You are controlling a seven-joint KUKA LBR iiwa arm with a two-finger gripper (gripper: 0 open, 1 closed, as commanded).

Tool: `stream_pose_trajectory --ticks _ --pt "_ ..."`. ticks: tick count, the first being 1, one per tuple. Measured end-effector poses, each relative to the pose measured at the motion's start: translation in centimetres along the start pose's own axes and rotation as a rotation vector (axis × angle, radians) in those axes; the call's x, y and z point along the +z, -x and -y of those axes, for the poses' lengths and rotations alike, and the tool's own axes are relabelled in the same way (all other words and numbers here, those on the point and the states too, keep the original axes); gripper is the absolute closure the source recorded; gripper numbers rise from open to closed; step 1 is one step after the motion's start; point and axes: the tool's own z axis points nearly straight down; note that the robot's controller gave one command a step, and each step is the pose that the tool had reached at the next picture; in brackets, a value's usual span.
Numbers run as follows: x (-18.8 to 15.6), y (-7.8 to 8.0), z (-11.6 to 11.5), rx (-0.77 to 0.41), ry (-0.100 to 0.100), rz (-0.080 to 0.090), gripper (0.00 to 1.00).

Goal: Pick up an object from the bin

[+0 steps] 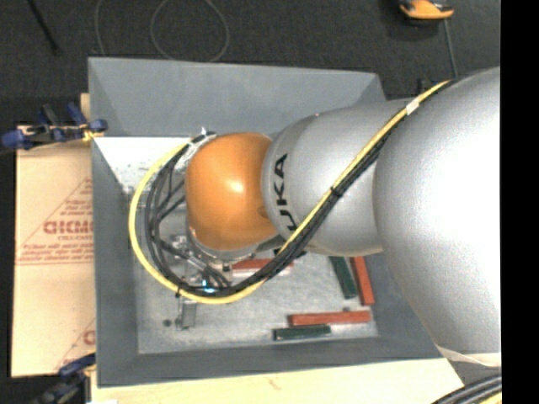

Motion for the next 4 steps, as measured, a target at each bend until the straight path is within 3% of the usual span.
stream_pose_trajectory --ticks 1,2,3,4 --pt "8.1 2.1 7.2 -0.107 -0.005 0.003 0.0" --pt "7.7 7.1 16.9 -0.22 -0.006 0.013 0.0" --pt "7.6 10.8 23.7 -0.178 -0.006 0.014 0.0" --pt "7.6 10.7 23.0 -0.182 0.001 0.011 1.0"
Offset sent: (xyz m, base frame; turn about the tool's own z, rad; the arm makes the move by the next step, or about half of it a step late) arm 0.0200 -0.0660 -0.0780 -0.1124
